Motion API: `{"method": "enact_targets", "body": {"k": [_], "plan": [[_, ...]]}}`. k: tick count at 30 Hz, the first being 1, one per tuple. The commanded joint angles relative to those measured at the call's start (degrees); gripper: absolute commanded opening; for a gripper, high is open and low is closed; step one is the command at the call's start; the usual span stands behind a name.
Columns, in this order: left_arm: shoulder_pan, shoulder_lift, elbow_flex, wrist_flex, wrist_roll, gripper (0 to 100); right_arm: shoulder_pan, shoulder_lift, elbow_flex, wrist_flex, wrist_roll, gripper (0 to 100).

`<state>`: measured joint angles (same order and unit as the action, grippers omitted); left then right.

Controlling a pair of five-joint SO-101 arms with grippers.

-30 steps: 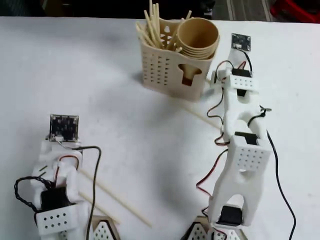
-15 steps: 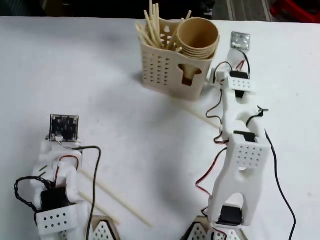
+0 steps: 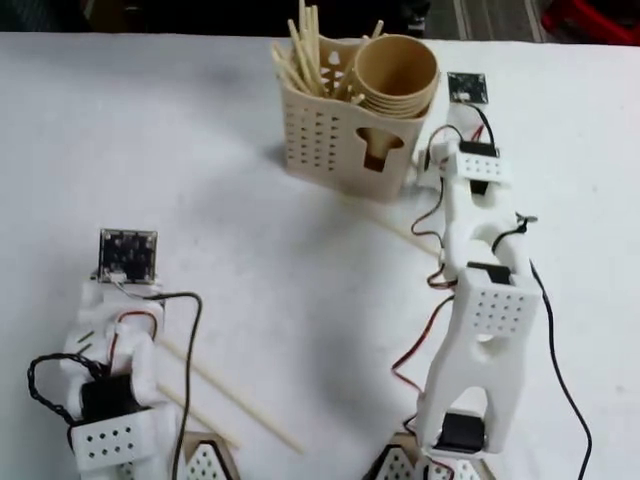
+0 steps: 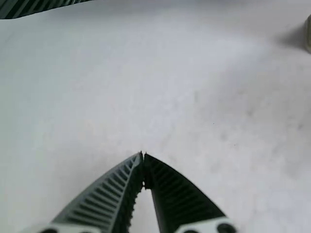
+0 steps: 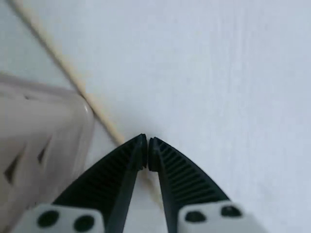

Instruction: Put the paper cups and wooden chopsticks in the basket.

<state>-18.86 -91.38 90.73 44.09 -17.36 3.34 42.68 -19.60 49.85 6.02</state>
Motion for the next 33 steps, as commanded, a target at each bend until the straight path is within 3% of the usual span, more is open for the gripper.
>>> {"method": "enact_targets", "body": {"k": [1, 6, 13, 17, 22, 33], "plan": [[-0.57, -0.75, -0.44, -0.26, -0.7, 2, -1.36, -3.47, -0.26, 10.77, 0.44, 2.4], [-0.57, -0.75, -0.44, -0.26, -0.7, 2, -1.01, -5.76, -0.26, 19.12, 0.79, 2.2], [-0.57, -0.75, -0.44, -0.26, -0.7, 2, -1.36, -9.98, -0.26, 28.97, 10.9, 2.3], [-0.57, -0.75, -0.44, -0.26, -0.7, 2, -1.45, -12.62, -0.26, 28.88, 11.78, 2.9], [-0.57, -0.75, -0.44, -0.26, -0.7, 2, -4.09, -12.7, 0.0, 28.88, 11.78, 10.5], [-0.57, -0.75, -0.44, -0.26, -0.7, 2, -3.82, -3.21, -0.18, 21.14, 11.34, 10.5]]}}
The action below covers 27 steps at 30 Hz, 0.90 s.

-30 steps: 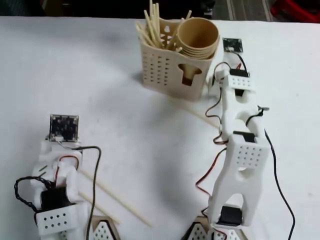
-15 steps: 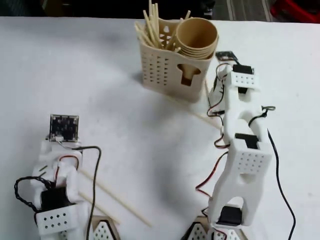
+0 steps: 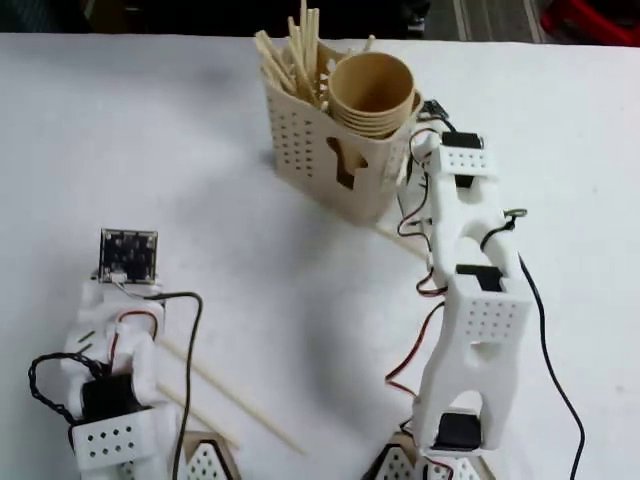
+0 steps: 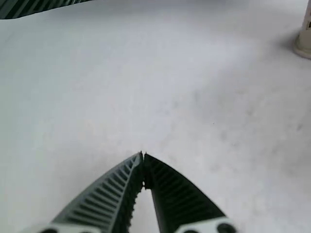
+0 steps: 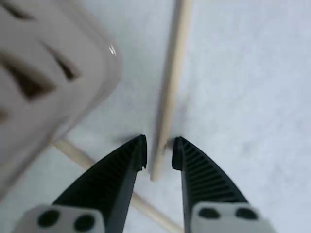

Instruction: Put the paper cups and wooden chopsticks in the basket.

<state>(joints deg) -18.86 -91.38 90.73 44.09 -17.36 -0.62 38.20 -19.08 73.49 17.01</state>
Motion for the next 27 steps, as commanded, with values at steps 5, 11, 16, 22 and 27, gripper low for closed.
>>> {"method": "enact_targets", "body": {"k": [5, 11, 16, 22, 27], "plan": [[-0.57, -0.75, -0.44, -0.26, -0.7, 2, 0.92, 1.63, -0.7, -1.71, 0.7, 4.3], [-0.57, -0.75, -0.35, -0.26, -0.7, 2, 3.91, 1.27, -0.79, 0.04, 0.88, 1.8], [-0.57, -0.75, -0.35, -0.26, -0.7, 2, 8.84, -0.57, -1.93, 4.53, 6.07, 1.8], [-0.57, -0.75, -0.35, -0.26, -0.7, 2, 14.11, -3.12, -3.16, 13.32, 18.46, 1.8], [-0.57, -0.75, -0.35, -0.26, -0.7, 2, 19.03, -3.74, -3.16, 17.01, 28.48, 1.8]]}}
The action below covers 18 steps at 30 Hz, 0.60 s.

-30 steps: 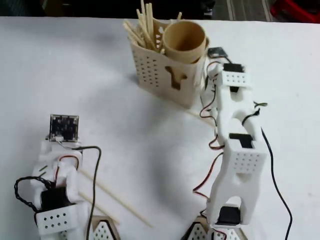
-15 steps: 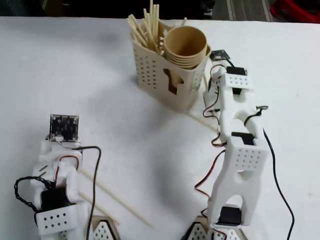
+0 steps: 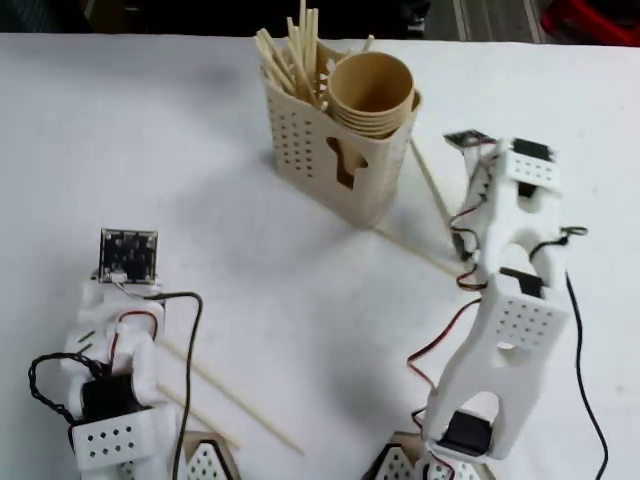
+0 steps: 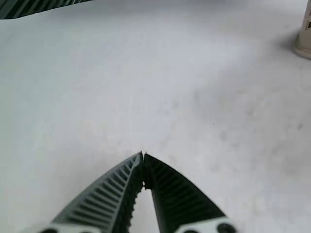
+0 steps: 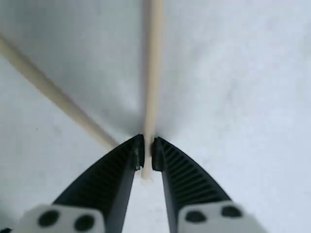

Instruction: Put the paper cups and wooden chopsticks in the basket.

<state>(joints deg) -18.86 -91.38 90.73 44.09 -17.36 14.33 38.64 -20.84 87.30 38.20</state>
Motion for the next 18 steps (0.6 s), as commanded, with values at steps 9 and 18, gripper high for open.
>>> {"method": "enact_targets", "body": {"k": [9, 18], "plan": [[-0.57, -0.75, -0.35, -0.26, -0.7, 2, 11.03, -4.35, -1.41, 10.86, 30.33, 2.2], [-0.57, -0.75, -0.35, -0.26, -0.7, 2, 4.09, -7.34, -3.34, 10.86, 27.25, 19.4]]}}
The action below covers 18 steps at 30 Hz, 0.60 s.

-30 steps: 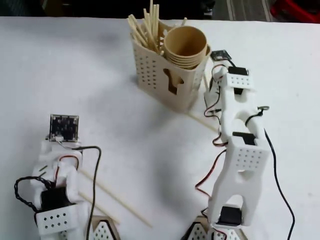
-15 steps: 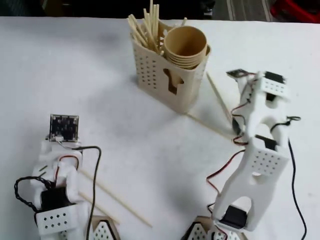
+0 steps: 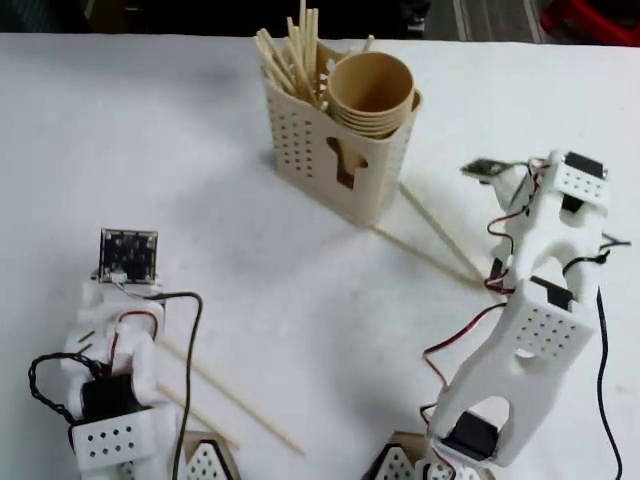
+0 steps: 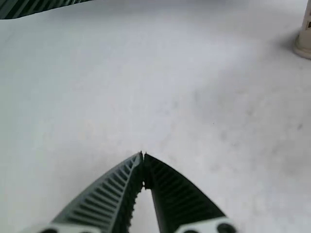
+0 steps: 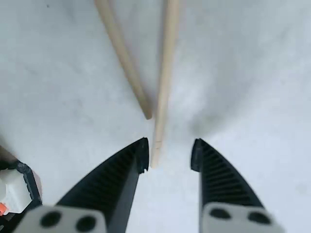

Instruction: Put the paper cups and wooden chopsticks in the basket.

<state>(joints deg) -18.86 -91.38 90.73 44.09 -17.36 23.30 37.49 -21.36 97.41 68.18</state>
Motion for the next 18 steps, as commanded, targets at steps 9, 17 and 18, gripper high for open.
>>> {"method": "enact_targets", "body": {"k": [9, 17, 18], "plan": [[-0.57, -0.75, -0.35, -0.26, -0.7, 2, -19.56, -6.11, -2.81, -12.62, -14.33, 19.3], [-0.57, -0.75, -0.35, -0.26, -0.7, 2, -20.79, 2.24, -3.08, -22.02, -18.46, 10.1], [-0.57, -0.75, -0.35, -0.26, -0.7, 2, -20.35, 2.86, -3.08, -22.02, -18.46, 10.1]]}}
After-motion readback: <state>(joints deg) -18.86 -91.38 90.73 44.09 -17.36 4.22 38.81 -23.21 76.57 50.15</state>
